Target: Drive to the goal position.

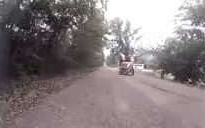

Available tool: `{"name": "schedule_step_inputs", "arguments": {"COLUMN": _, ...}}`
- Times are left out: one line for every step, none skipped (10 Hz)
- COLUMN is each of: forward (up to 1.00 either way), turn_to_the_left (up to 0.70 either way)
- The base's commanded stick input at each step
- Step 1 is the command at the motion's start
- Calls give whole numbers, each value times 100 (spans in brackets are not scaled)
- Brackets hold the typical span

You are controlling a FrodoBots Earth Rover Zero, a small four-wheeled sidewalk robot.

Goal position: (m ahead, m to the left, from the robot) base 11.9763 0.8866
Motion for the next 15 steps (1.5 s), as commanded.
{"name": "schedule_step_inputs", "arguments": {"forward": 70, "turn_to_the_left": 0}}
{"name": "schedule_step_inputs", "arguments": {"forward": 70, "turn_to_the_left": 13}}
{"name": "schedule_step_inputs", "arguments": {"forward": 70, "turn_to_the_left": 28}}
{"name": "schedule_step_inputs", "arguments": {"forward": 70, "turn_to_the_left": 35}}
{"name": "schedule_step_inputs", "arguments": {"forward": 70, "turn_to_the_left": 35}}
{"name": "schedule_step_inputs", "arguments": {"forward": 70, "turn_to_the_left": 35}}
{"name": "schedule_step_inputs", "arguments": {"forward": 70, "turn_to_the_left": 22}}
{"name": "schedule_step_inputs", "arguments": {"forward": 70, "turn_to_the_left": 3}}
{"name": "schedule_step_inputs", "arguments": {"forward": 70, "turn_to_the_left": 0}}
{"name": "schedule_step_inputs", "arguments": {"forward": 70, "turn_to_the_left": 0}}
{"name": "schedule_step_inputs", "arguments": {"forward": 70, "turn_to_the_left": 0}}
{"name": "schedule_step_inputs", "arguments": {"forward": 70, "turn_to_the_left": -1}}
{"name": "schedule_step_inputs", "arguments": {"forward": 70, "turn_to_the_left": -11}}
{"name": "schedule_step_inputs", "arguments": {"forward": 70, "turn_to_the_left": -21}}
{"name": "schedule_step_inputs", "arguments": {"forward": 70, "turn_to_the_left": -31}}
